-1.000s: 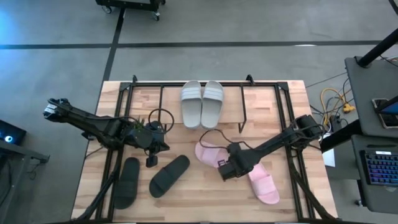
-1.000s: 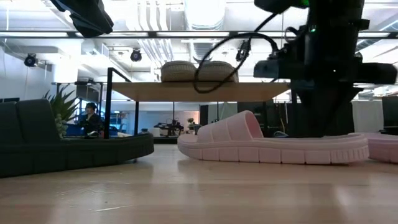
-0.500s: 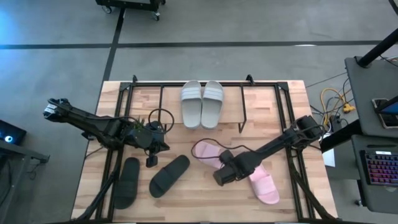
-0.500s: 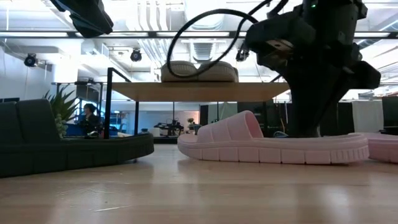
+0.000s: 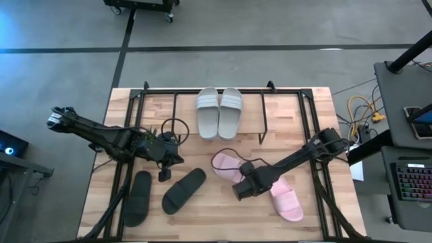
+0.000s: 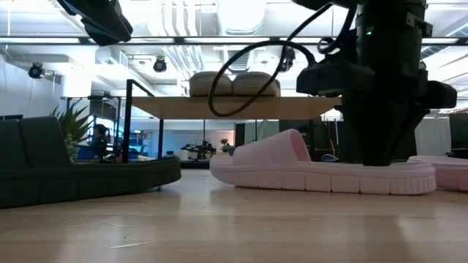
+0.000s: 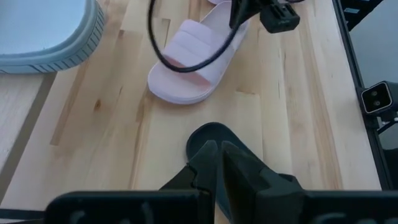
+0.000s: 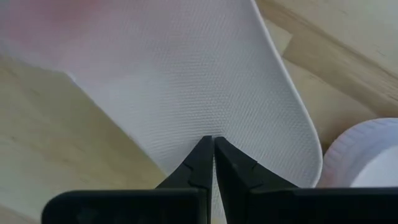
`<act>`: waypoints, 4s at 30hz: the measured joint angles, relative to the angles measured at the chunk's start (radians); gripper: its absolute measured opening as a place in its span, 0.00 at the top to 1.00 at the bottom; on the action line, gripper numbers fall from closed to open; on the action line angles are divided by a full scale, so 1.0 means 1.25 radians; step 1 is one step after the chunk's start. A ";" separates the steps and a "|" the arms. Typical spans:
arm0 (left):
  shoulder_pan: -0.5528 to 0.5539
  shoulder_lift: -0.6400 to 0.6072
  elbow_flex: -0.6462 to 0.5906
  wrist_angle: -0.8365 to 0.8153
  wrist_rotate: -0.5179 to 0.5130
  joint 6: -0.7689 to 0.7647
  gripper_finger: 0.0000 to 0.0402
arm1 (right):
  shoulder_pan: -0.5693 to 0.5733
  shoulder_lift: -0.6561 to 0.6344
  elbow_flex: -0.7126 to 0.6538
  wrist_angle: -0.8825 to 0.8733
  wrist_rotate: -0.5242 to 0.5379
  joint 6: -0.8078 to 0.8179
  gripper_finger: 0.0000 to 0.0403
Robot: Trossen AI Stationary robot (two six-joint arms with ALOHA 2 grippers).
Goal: Pick and place slides into the shelf
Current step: Adjust the left pink slide, then adjust the right pink slide
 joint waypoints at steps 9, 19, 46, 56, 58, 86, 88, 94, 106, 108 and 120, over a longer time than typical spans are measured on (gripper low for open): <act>0.000 0.000 -0.019 -0.002 0.001 0.000 0.98 | 0.001 0.006 0.060 0.157 -0.055 -0.116 0.97; 0.000 -0.001 -0.023 0.001 0.002 0.000 0.98 | 0.000 -0.002 0.097 0.150 0.056 -0.097 0.97; 0.000 -0.002 -0.026 0.002 0.000 -0.002 0.98 | -0.119 0.048 0.107 0.336 0.082 -0.270 0.97; 0.000 -0.002 -0.028 0.002 0.000 -0.002 0.98 | -0.118 0.047 0.108 0.256 0.172 -0.201 0.97; 0.000 -0.002 -0.030 0.002 0.000 -0.002 0.98 | -0.116 0.044 0.108 0.236 0.202 -0.179 0.97; 0.000 -0.002 -0.030 0.002 0.001 -0.001 0.98 | 0.042 -0.156 0.100 -0.537 -0.019 0.250 0.97; 0.000 -0.002 -0.031 0.003 0.000 -0.001 0.98 | 0.052 -0.154 0.085 -0.531 -0.094 0.249 0.97; 0.000 -0.002 -0.032 0.002 0.000 -0.001 0.98 | 0.095 -0.146 0.022 -0.516 -0.297 0.279 0.97; 0.000 -0.002 -0.032 0.002 0.000 0.001 0.98 | 0.200 -0.147 -0.031 -0.262 -0.352 0.357 0.97; 0.000 -0.002 -0.032 0.002 0.000 0.003 0.98 | 0.205 -0.147 -0.048 -0.181 -0.340 0.353 0.97; 0.000 -0.002 -0.032 0.002 0.000 -0.001 0.98 | 0.220 -0.141 -0.034 -0.094 -0.177 0.375 0.97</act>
